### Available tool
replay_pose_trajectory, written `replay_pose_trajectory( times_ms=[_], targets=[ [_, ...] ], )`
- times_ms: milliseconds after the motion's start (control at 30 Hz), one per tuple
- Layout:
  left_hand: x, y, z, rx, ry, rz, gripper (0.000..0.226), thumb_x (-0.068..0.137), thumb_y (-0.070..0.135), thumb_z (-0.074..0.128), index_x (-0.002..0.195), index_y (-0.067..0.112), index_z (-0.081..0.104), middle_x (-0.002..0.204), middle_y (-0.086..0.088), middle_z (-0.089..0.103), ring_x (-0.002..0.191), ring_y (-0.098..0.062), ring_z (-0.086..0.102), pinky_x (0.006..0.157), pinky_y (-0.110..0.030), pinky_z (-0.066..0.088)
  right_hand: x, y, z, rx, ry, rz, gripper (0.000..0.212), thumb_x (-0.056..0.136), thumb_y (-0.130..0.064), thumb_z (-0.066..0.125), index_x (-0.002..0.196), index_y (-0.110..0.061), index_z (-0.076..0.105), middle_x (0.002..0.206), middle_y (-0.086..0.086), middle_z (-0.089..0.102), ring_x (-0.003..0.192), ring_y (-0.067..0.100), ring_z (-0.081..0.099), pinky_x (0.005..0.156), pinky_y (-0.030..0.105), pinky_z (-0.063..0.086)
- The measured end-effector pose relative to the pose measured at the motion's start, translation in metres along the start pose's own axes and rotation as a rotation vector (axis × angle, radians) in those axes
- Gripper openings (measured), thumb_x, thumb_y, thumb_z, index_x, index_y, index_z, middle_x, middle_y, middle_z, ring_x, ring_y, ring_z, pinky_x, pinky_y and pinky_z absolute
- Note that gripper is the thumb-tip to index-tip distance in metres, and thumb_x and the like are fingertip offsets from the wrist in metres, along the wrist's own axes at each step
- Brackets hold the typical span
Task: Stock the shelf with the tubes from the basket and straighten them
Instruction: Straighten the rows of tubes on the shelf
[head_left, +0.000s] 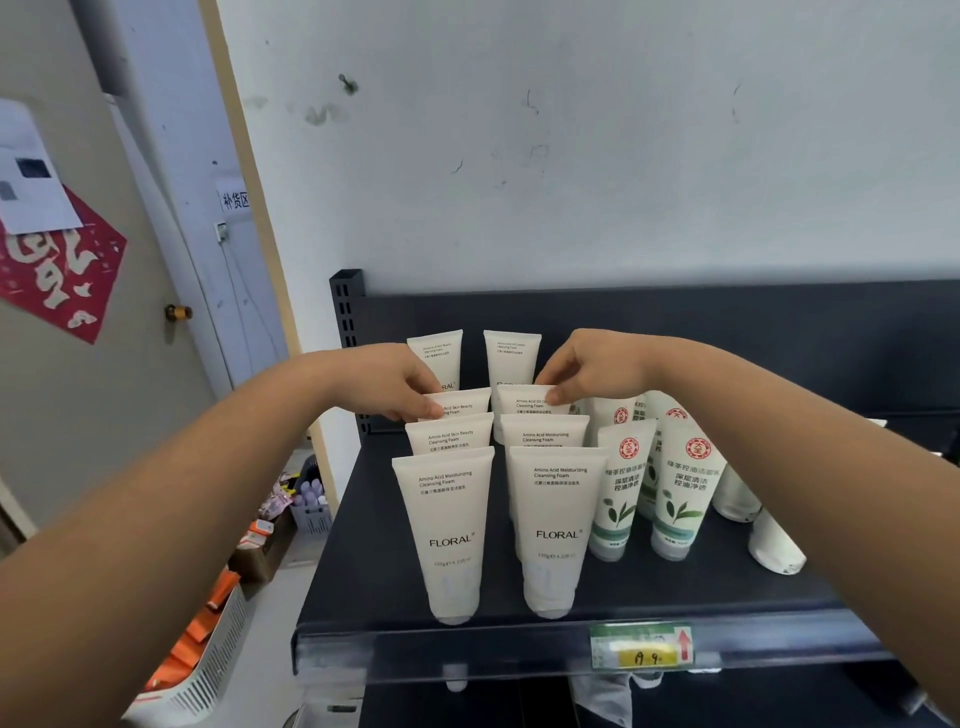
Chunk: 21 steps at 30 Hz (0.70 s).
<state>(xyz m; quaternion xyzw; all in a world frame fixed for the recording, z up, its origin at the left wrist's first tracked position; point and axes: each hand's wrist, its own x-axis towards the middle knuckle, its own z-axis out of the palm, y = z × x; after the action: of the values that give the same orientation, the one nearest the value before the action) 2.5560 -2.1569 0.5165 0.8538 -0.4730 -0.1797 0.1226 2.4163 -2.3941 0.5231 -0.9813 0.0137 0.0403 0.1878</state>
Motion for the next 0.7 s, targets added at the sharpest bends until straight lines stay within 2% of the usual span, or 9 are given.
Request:
replay_pose_trajectory(
  times_ms=[100,200,267,333,467,533,633,700],
  targets=[
    [0.001,0.001,-0.009,-0.078,0.012,0.0,0.029,0.091,0.044,0.061,0.114,0.029,0.071,0.103,0.013,0.073,0.091,-0.005,0.069,0.085,-0.028,0.057,0.005,-0.001,-0.008,0.043,0.021,-0.008,0.022,0.09,-0.038,0.064,0.107,-0.029,0.074,0.102,-0.017,0.071,0.1,0.002,0.063,0.095,0.028,0.047],
    [0.013,-0.005,-0.02,-0.026,0.246,-0.007,0.03,0.09,0.045,0.062,0.114,0.028,0.069,0.103,0.013,0.072,0.09,-0.003,0.067,0.084,-0.026,0.055,0.018,0.001,-0.016,0.074,0.154,0.013,0.025,0.093,-0.037,0.06,0.113,-0.026,0.071,0.108,-0.009,0.071,0.102,0.009,0.064,0.095,0.032,0.049],
    [0.028,-0.011,-0.024,0.023,0.431,-0.026,0.034,0.09,0.041,0.063,0.12,0.026,0.065,0.114,0.012,0.068,0.099,-0.004,0.062,0.089,-0.024,0.046,0.032,0.004,-0.02,0.01,0.23,0.049,0.029,0.095,-0.031,0.058,0.122,-0.023,0.066,0.122,-0.005,0.066,0.111,0.013,0.06,0.097,0.03,0.045],
    [0.044,-0.017,-0.024,0.035,0.522,-0.049,0.039,0.09,0.035,0.065,0.127,0.023,0.061,0.125,0.007,0.064,0.11,-0.009,0.059,0.093,-0.024,0.042,0.048,0.007,-0.02,-0.077,0.243,0.085,0.037,0.095,-0.027,0.057,0.131,-0.02,0.059,0.132,-0.002,0.061,0.118,0.017,0.056,0.102,0.031,0.042],
    [0.072,-0.028,-0.017,0.089,0.515,-0.12,0.047,0.093,0.026,0.062,0.137,0.017,0.051,0.138,-0.001,0.055,0.126,-0.018,0.052,0.102,-0.029,0.039,0.075,0.015,-0.015,-0.219,0.197,0.159,0.051,0.095,-0.021,0.055,0.144,-0.016,0.042,0.146,0.002,0.048,0.131,0.022,0.047,0.108,0.033,0.036],
    [0.083,-0.033,-0.013,0.081,0.487,-0.149,0.05,0.094,0.024,0.06,0.141,0.016,0.046,0.141,-0.004,0.052,0.129,-0.021,0.049,0.104,-0.031,0.037,0.084,0.018,-0.013,-0.242,0.179,0.173,0.052,0.096,-0.021,0.054,0.146,-0.016,0.04,0.148,0.002,0.045,0.133,0.023,0.044,0.109,0.034,0.035],
    [0.093,-0.039,-0.006,0.051,0.469,-0.157,0.048,0.095,0.022,0.058,0.141,0.019,0.045,0.139,-0.004,0.053,0.128,-0.022,0.048,0.101,-0.032,0.039,0.092,0.024,-0.009,-0.177,0.178,0.171,0.042,0.099,-0.024,0.051,0.14,-0.017,0.05,0.144,0.0,0.05,0.131,0.022,0.046,0.105,0.032,0.035],
    [0.098,-0.041,-0.004,0.044,0.476,-0.144,0.039,0.096,0.018,0.056,0.135,0.02,0.052,0.134,-0.002,0.057,0.121,-0.021,0.051,0.094,-0.031,0.041,0.096,0.028,-0.008,-0.118,0.24,0.158,0.032,0.099,-0.021,0.051,0.129,-0.018,0.061,0.135,0.0,0.059,0.124,0.02,0.051,0.097,0.029,0.039]
  ],
)
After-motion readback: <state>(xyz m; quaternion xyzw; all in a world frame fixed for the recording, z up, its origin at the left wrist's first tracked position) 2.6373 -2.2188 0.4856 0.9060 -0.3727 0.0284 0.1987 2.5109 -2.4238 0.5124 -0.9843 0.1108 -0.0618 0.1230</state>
